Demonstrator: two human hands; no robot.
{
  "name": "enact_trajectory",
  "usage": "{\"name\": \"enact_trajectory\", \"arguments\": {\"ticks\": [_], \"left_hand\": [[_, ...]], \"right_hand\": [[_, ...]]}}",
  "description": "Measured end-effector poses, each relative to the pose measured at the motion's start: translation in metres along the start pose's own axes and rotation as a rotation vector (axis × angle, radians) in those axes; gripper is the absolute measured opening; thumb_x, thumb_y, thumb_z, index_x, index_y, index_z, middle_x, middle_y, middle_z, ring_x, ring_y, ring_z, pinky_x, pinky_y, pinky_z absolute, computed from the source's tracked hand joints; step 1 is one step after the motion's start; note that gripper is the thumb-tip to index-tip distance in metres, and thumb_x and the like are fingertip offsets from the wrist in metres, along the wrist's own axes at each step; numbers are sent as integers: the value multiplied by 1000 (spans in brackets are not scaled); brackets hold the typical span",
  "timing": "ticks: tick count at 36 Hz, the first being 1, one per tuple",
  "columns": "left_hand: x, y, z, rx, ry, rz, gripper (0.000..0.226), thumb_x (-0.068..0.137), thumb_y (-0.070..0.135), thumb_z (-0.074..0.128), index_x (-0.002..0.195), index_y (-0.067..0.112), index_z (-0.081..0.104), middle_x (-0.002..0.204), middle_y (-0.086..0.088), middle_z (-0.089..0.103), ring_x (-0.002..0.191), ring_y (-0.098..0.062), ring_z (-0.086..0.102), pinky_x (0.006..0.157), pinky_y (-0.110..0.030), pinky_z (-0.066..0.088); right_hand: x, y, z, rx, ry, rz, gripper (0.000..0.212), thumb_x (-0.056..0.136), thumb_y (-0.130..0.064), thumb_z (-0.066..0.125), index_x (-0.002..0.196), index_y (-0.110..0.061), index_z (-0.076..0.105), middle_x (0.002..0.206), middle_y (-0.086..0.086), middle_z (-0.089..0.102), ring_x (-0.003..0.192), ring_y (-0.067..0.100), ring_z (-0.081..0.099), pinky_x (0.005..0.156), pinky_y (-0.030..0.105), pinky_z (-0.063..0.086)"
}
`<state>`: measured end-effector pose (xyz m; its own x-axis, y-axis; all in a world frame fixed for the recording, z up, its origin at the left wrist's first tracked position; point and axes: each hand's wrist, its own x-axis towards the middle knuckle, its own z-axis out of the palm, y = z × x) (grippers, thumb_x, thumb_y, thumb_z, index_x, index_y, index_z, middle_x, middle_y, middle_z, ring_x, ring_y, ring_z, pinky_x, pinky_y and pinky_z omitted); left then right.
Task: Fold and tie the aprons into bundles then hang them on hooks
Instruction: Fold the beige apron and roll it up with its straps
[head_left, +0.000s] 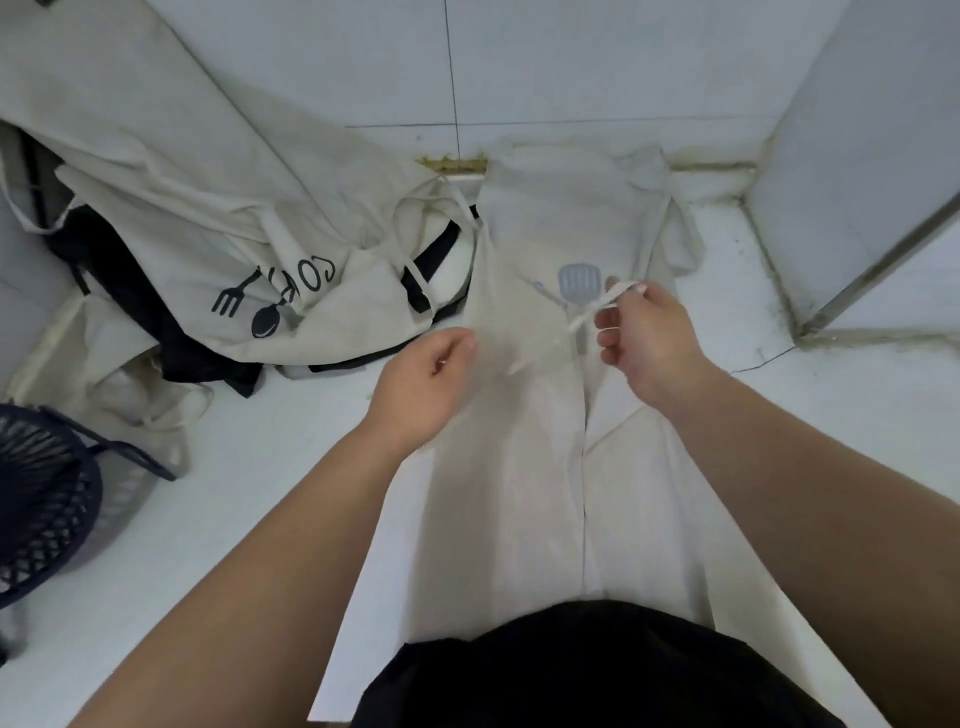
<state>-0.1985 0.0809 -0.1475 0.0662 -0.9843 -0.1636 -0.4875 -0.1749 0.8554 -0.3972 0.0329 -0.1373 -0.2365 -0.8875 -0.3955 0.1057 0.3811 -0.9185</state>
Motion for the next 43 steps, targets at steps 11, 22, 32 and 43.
{"name": "enact_trajectory", "arguments": {"ticks": [11,22,32,43], "left_hand": [[32,-4,19,362,-138,-44,35,97,20,47,130,22,57,124,1,59,108,-16,57,82,-23,44],[71,1,30,496,-166,-46,52,94,25,53,144,18,39,144,-8,38,122,-23,48,94,-31,42],[83,-22,33,463,-34,-140,31,87,28,63,107,5,57,103,-14,60,96,-29,57,69,-28,38],[83,-34,26,294,85,-177,21,83,17,70,103,13,68,88,6,65,90,-15,62,76,-19,43]], "right_hand": [[23,-48,-37,602,261,125,32,93,-44,53,110,-16,54,91,5,51,49,13,48,49,21,47],[38,-10,-39,-414,176,-19,42,90,-19,58,130,-8,53,114,7,57,96,23,58,95,42,50],[39,25,4,-881,-175,134,53,88,-23,61,135,-6,42,123,14,54,110,32,56,94,42,48],[44,44,19,-860,-181,-12,51,91,-5,53,140,-15,43,129,7,49,123,26,48,100,25,35]]}}
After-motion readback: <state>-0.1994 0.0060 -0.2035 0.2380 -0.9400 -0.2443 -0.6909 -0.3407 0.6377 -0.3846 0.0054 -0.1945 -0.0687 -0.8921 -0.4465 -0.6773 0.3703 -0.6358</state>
